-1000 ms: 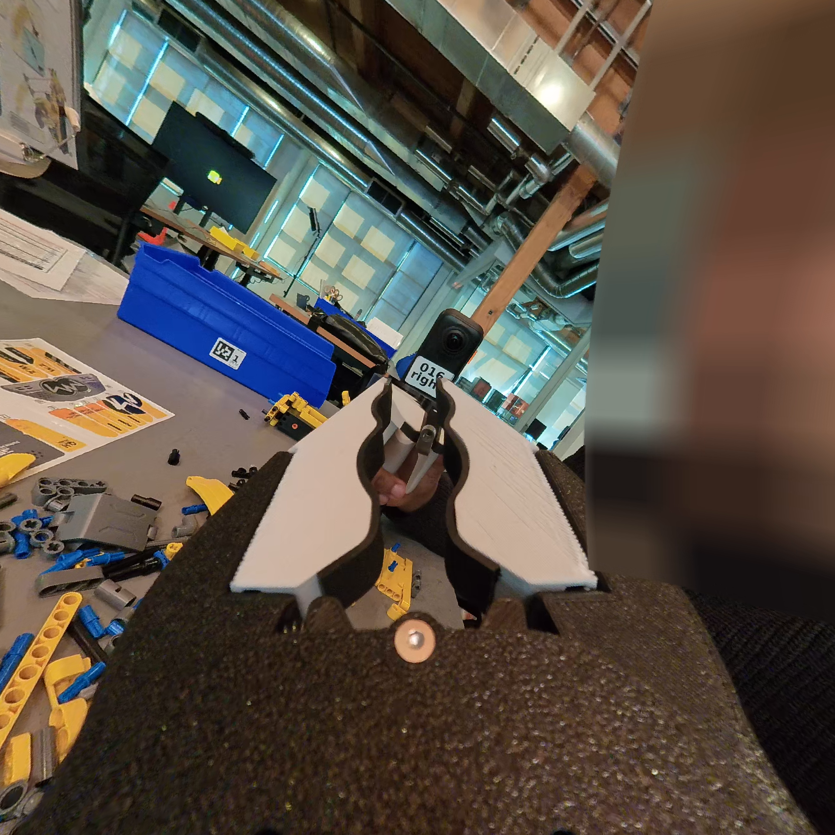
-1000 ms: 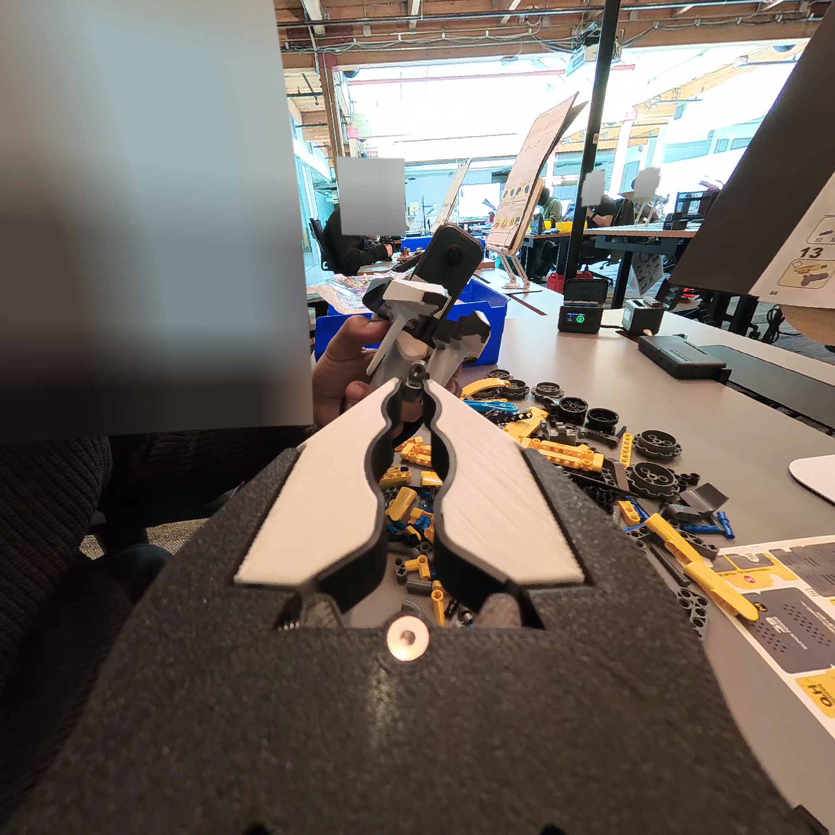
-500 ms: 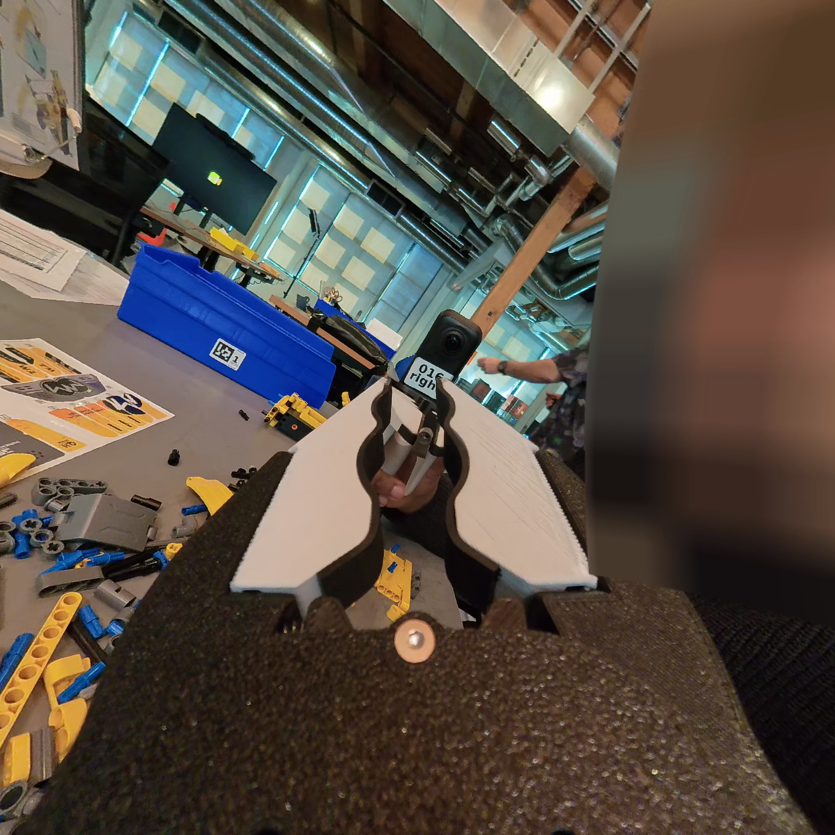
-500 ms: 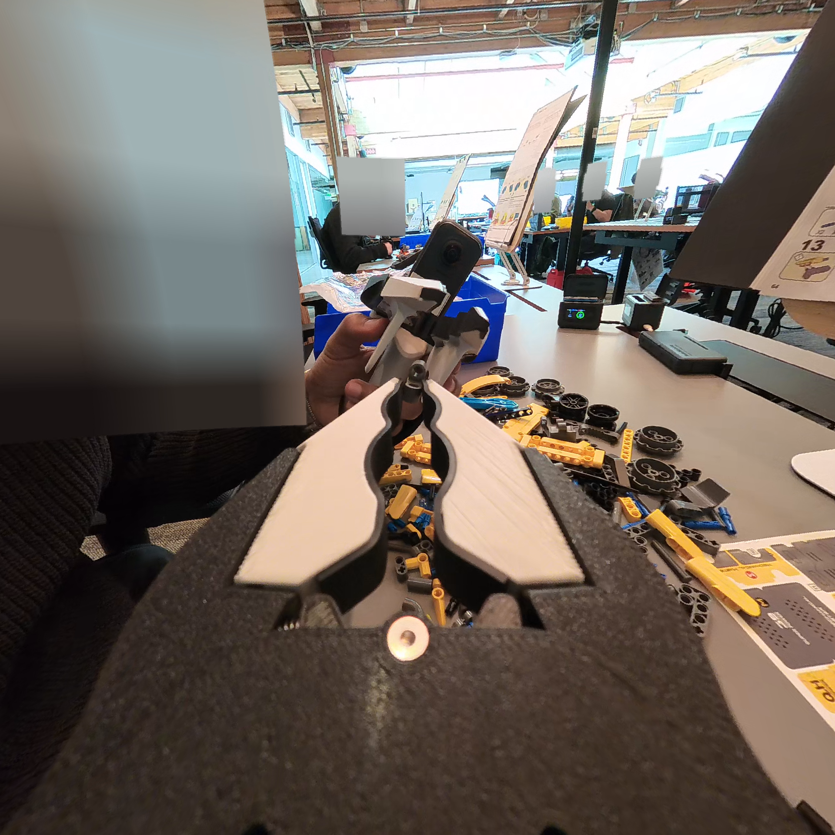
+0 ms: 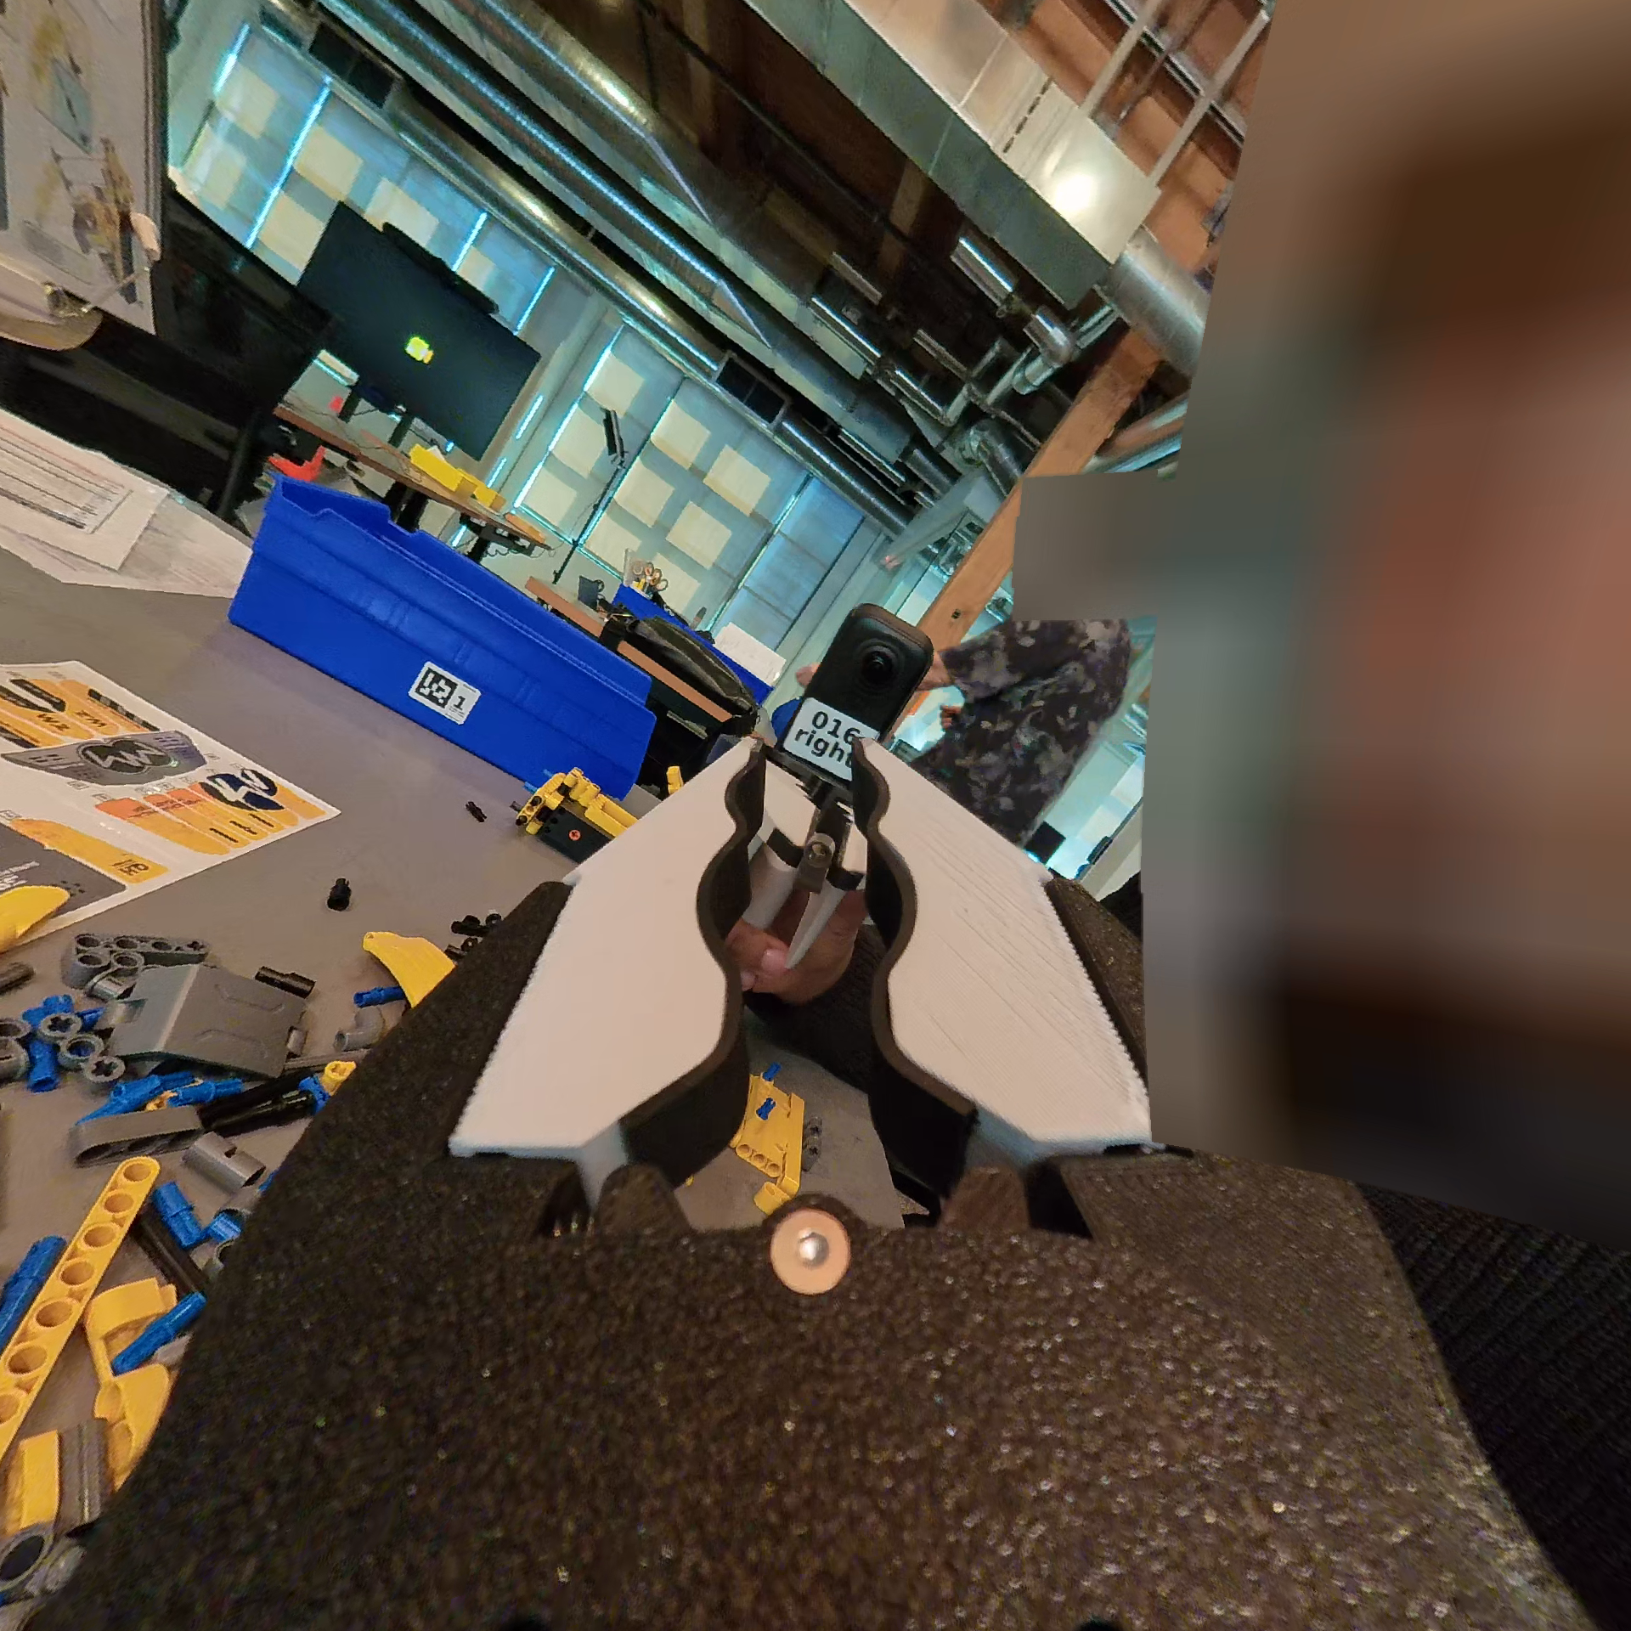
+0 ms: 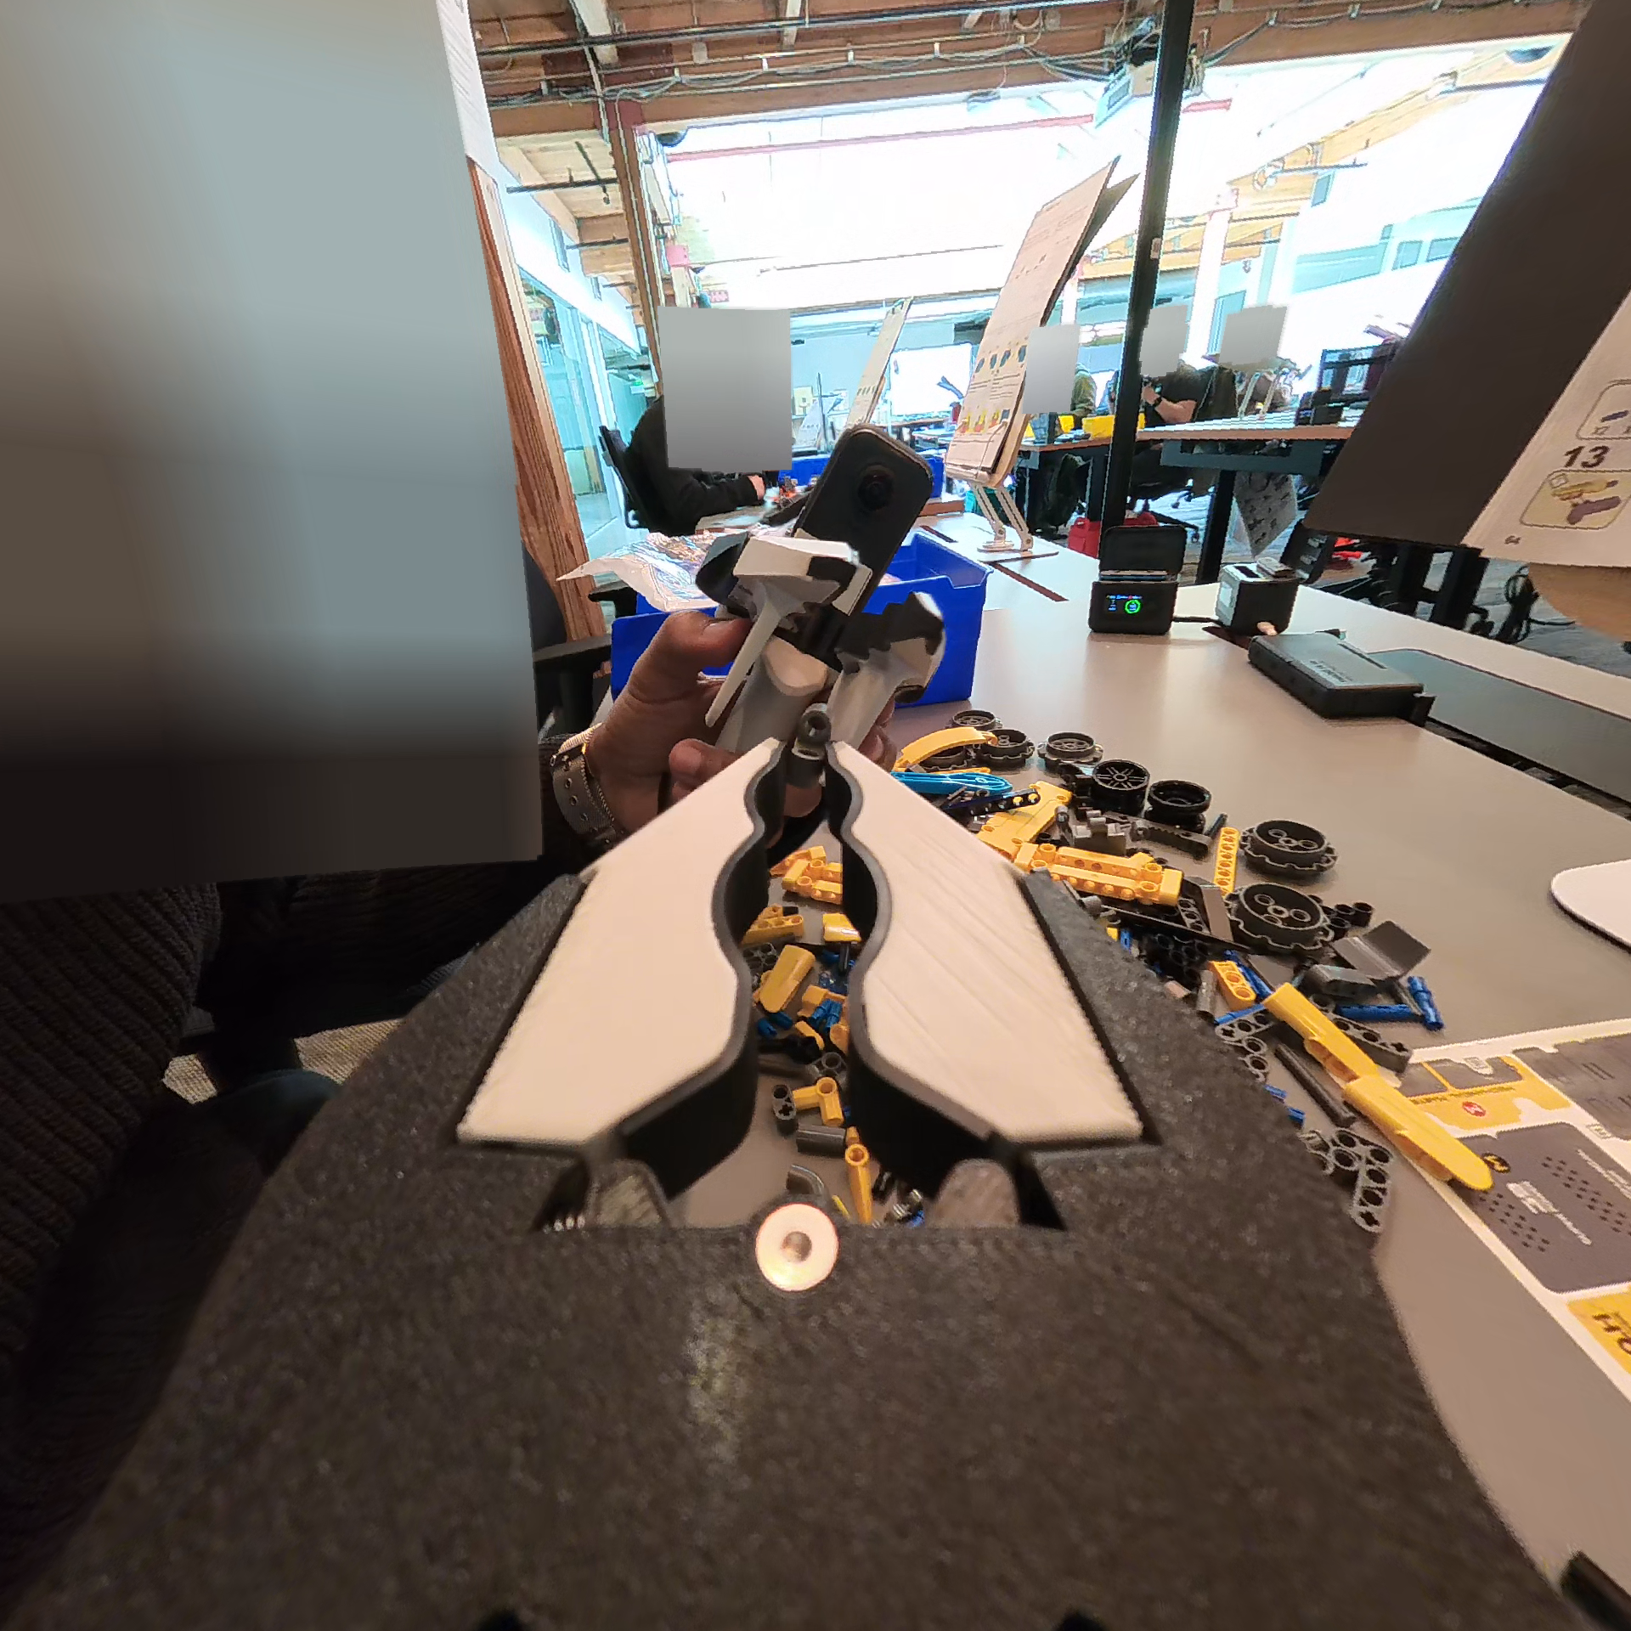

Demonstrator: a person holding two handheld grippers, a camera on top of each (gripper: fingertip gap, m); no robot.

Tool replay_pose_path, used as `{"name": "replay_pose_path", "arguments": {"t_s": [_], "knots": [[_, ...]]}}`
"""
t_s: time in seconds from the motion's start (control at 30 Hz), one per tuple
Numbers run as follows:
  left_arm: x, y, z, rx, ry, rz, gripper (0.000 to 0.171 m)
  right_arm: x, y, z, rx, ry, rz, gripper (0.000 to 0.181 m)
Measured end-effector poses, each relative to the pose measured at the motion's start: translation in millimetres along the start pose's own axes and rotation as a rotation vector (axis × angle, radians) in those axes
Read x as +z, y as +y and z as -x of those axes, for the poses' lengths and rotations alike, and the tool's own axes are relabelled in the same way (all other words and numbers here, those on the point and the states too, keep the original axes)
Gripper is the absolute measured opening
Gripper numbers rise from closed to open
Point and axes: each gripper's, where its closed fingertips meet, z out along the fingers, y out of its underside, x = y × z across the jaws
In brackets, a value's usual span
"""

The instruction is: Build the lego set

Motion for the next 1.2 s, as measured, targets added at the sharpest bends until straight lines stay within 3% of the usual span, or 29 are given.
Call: {"name": "replay_pose_path", "arguments": {"t_s": [0.2, 0.5, 1.2], "knots": [[0, 0, -1, 0.003, 0.002, 0.002, 0.019, -4, -6, -6, 0.111, -0.014, -0.047, 0.008], [6, 11, 0, 0.055, -0.027, 0.064, 0.019, -18, -24, -19, 0.478, -0.125, -0.201, 0.008], [6, 12, 3, 0.063, -0.047, 0.074, 0.019, -15, -13, -21, 0.498, -0.125, -0.14, 0.008]]}}
